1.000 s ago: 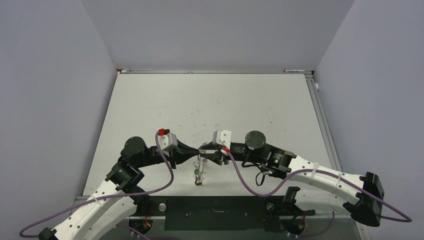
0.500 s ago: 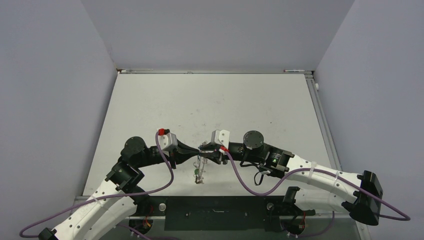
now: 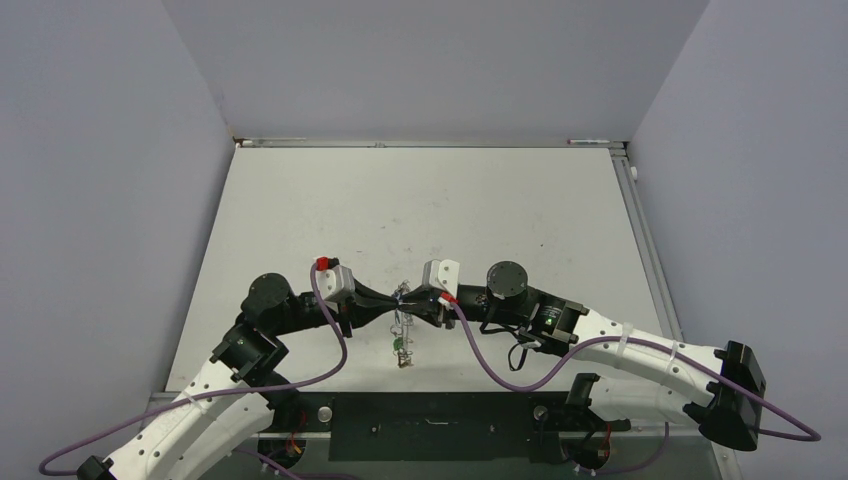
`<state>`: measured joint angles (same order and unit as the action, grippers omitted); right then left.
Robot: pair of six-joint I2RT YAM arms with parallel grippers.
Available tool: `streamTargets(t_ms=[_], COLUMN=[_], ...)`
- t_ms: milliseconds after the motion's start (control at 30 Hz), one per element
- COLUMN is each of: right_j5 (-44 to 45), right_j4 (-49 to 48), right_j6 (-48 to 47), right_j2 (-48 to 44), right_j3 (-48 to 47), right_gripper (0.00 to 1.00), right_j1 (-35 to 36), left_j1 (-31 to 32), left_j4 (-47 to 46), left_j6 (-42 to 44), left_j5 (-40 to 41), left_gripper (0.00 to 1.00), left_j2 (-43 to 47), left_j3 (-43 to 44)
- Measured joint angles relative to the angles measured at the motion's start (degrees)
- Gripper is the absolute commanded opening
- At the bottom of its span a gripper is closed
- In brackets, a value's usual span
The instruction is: Put the keys on the keyring
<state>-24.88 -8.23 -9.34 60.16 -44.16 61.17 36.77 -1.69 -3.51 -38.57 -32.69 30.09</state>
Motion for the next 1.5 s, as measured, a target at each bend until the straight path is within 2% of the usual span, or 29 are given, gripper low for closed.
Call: streamTargets(t_ms=[433,833,933,1167,1500], right_j5=[0.9,1.22,1.2,1.53,2.34], right_j4=[-0.31,-0.87,-0.92,-0.96,-1.55], right_j6=[0.26,0.9,1.03,1.01,1.07], right_j2=[-0.02,-0.11,-0.11,-0.11,-0.31], right_j3=[0.0,0.0,0.0,0.0,0.13], right_gripper=[0.25,0.11,0.1,0.23,0.22], right_j1=[0.0,0.0,0.0,0.0,0.0], left_j1=[0.0,0.0,-0.02,0.0,0.0], left_j4=[0.0,0.0,-0.02,-0.02,-0.09], left_j6=[0.0,0.07,0.22,0.31,0.31], left_j5=[0.17,0.26,0.46,0.39,0.37], left_gripper=[0.0,0.0,0.0,0.0,0.0], left_j2=[0.0,0.0,0.0,0.02,0.39], left_j3=[0.0,0.0,0.0,0.0,0.0])
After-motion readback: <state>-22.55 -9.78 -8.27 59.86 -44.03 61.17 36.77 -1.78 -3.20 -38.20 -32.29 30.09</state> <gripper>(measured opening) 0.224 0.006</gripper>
